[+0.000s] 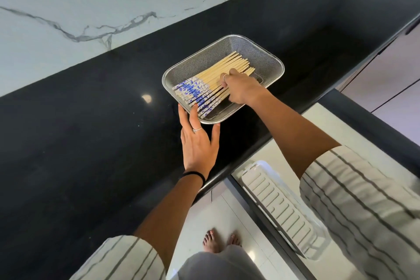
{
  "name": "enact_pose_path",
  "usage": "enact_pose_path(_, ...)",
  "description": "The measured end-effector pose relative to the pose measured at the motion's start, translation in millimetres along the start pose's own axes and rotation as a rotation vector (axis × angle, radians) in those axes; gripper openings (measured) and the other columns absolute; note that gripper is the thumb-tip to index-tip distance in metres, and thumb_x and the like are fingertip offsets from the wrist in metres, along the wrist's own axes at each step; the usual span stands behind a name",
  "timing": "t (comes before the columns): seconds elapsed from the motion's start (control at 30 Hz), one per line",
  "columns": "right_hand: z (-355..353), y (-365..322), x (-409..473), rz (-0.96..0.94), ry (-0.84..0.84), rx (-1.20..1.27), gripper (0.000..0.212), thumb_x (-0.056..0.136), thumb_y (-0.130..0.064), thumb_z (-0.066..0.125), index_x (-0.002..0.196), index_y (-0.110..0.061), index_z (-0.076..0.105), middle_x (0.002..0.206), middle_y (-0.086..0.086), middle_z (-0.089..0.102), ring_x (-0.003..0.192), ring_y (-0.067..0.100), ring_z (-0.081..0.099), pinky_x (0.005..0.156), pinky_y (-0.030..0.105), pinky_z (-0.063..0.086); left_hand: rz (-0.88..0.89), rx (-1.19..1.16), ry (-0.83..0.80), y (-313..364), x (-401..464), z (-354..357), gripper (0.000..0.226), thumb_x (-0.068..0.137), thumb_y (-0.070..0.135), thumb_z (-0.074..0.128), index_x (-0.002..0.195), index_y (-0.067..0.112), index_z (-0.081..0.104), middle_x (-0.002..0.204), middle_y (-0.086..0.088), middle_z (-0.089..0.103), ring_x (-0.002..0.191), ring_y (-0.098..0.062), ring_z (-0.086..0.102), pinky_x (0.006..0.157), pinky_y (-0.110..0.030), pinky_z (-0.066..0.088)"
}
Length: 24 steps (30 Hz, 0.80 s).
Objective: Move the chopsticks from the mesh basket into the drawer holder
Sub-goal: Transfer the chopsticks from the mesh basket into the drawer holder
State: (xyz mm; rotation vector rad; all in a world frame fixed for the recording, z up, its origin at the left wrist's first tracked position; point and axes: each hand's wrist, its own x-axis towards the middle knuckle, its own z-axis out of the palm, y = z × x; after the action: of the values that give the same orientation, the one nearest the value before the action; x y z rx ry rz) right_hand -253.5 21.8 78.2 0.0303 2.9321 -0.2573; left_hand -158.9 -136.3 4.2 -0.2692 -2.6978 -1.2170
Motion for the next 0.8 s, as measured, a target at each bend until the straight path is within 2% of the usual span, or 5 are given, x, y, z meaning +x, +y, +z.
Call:
enact_pose_path(0.17,-5,-3,9,-0.073,-0.012,-0.176,0.041,0.084,0.0,0.059,0.122,-0.012,0.052,0.109,0.006,0.05,0.101,0.026,0.053,0.083,0.039,0.042,-0.009,0.005,-0.005,1,1,-1,0.067,0.096,0.035,0.057,0.147,0.012,0.019,0.161,-0.013,0.004,0.14,-0.033,0.036,0.114,-0.047,0.034)
enact_pose_path(0.37,-9,12,9,-0.187,-0.107,-0.298,0.018,0.088,-0.003,0.054,0.103,-0.009,0.061,0.099,0.01,0.062,0.087,0.027,0.058,0.076,0.035,0.045,-0.008,0.018,-0.014,3,1,-1,0.067,0.096,0.034,0.057,0.148,0.012,0.021,0.161,-0.014,0.005,0.138,-0.034,0.038,0.112,-0.05,0.035)
enact_pose_path(0.6,-35,17,-10,-0.355,0.176,-0.315,0.038,0.084,0.003,0.049,0.122,-0.003,0.048,0.108,0.018,0.064,0.096,0.037,0.061,0.07,0.038,0.043,-0.005,0.032,0.0,6,0,-3,0.065,0.096,0.031,0.056,0.149,0.011,0.023,0.161,-0.013,0.006,0.133,-0.036,0.044,0.109,-0.052,0.037)
enact_pose_path(0.7,-47,22,-40,-0.333,0.284,-0.187,0.037,0.084,0.005,0.045,0.119,-0.006,0.048,0.102,0.016,0.064,0.091,0.036,0.061,0.065,0.037,0.037,-0.01,0.029,0.0,7,0,-3,0.065,0.096,0.03,0.056,0.148,0.009,0.023,0.16,-0.014,0.007,0.13,-0.038,0.046,0.107,-0.052,0.039)
enact_pose_path(0.8,-46,40,-81,-0.238,0.242,0.132,0.02,0.091,0.0,0.043,0.105,-0.013,0.05,0.08,0.004,0.057,0.071,0.023,0.058,0.061,0.035,0.036,-0.012,0.021,-0.002,7,-1,-4,0.065,0.097,0.028,0.056,0.149,0.008,0.023,0.161,-0.013,0.006,0.131,-0.04,0.045,0.106,-0.054,0.04)
